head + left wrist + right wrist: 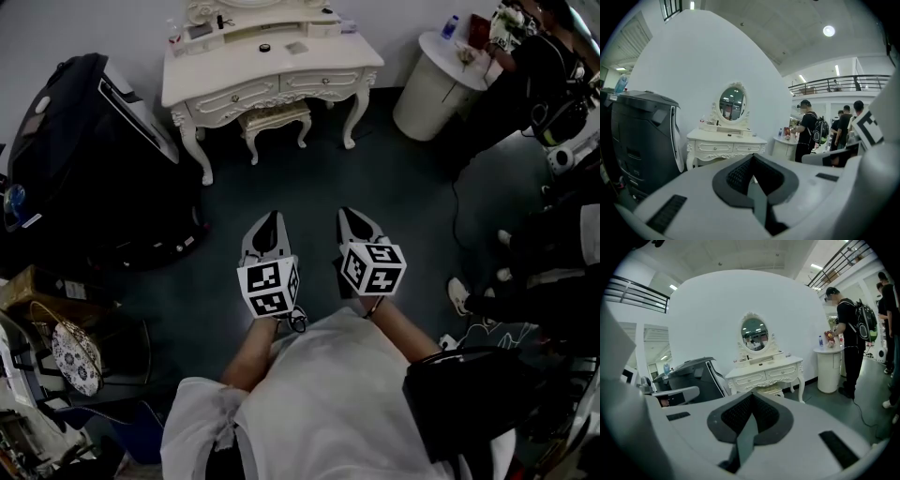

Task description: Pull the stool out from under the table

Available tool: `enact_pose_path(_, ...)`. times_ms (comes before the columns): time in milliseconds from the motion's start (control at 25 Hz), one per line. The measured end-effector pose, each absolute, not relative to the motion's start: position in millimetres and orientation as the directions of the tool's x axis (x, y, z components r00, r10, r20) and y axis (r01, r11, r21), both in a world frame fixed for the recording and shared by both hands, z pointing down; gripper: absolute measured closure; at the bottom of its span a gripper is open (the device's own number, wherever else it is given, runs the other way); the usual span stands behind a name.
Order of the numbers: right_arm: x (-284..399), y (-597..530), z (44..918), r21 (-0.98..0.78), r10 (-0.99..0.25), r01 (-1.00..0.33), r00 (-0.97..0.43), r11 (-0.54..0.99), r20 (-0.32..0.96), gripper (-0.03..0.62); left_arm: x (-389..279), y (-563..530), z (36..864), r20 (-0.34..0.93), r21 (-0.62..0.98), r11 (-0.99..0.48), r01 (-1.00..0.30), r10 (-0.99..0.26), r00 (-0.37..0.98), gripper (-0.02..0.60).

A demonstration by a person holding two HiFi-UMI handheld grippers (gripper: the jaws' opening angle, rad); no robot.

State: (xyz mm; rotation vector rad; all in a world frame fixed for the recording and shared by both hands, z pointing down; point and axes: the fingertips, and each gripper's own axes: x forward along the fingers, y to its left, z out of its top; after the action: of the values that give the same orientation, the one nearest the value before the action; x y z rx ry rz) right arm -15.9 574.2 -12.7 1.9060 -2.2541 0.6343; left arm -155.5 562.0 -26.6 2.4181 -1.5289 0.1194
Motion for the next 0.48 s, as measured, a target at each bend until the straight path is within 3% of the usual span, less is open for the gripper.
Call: enact_pose_path(480,-12,544,-9,-0.224,-0.905,-0.971,-0.171,0.087,0.390,0.594,-156,528,-22,0.226,0.203,-0.408,-0.890,-0.865,0.448,0.583)
